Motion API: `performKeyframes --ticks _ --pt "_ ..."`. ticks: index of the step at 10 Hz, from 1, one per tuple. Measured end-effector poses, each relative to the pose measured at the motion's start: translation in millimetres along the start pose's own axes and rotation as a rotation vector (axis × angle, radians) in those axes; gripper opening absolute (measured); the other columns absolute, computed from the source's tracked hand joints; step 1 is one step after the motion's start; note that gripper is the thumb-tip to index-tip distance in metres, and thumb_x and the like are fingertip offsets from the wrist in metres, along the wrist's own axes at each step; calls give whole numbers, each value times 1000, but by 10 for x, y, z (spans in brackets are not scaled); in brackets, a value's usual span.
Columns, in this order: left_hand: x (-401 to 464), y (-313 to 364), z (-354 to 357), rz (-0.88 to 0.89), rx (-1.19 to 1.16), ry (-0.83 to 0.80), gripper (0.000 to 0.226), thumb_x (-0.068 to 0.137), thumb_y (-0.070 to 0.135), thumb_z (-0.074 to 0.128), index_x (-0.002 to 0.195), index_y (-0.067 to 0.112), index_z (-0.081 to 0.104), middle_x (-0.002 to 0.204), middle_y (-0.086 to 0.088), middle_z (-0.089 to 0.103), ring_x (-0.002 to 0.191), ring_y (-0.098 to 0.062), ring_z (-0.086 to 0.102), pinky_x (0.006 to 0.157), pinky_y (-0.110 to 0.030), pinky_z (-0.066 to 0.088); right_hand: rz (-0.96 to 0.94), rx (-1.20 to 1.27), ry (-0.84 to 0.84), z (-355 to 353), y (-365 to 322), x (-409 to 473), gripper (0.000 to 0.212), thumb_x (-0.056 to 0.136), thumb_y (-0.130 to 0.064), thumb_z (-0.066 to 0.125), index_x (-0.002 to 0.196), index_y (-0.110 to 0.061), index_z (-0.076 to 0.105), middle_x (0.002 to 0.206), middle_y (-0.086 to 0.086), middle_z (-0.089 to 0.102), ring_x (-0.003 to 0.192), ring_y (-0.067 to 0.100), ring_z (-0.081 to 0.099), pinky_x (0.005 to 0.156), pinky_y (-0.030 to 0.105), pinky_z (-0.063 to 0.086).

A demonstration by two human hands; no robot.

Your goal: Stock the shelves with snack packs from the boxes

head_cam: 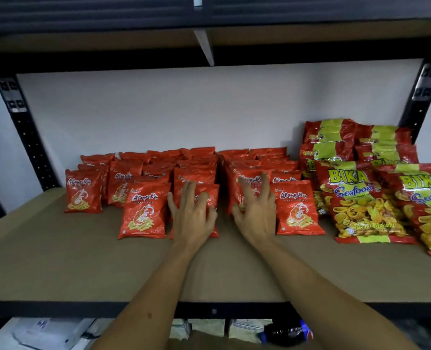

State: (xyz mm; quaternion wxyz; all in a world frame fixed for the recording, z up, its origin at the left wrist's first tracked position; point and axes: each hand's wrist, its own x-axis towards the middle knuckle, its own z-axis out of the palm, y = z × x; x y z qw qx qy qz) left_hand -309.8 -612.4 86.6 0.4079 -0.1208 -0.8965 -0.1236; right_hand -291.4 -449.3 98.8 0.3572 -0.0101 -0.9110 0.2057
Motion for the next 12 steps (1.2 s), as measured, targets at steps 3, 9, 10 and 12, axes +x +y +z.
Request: performKeyframes --ticks 3,9,10,12 --pt "113 40 98 -72 105 -122 61 95 46 30 151 20 26 161 -13 10 150 -27 3 109 -69 8 -263 -263 -258 122 134 76 69 98 -55 27 156 -30 1 162 10 -17 148 32 -19 117 61 6" --pt "209 -24 202 -113 107 -156 65 93 52 29 146 15 38 154 -21 29 147 -33 19 110 -67 17 -278 -152 -200 131 239 75 61 97 -54 27 154 -32 20 164 7 0 150 23 -10 117 52 -7" --pt "127 -76 145 -93 131 -159 64 93 49 29 143 12 41 153 -21 31 146 -33 21 109 -67 19 -261 -156 -157 79 211 -32 59 95 -45 30 150 -23 33 161 12 19 150 28 6 118 52 3" --pt "93 -11 40 -97 108 -143 57 93 42 31 139 12 46 151 -22 34 144 -34 26 108 -66 23 -197 -214 -96 -160 434 -47 56 91 -31 51 145 -18 42 155 16 31 149 32 16 117 55 8"
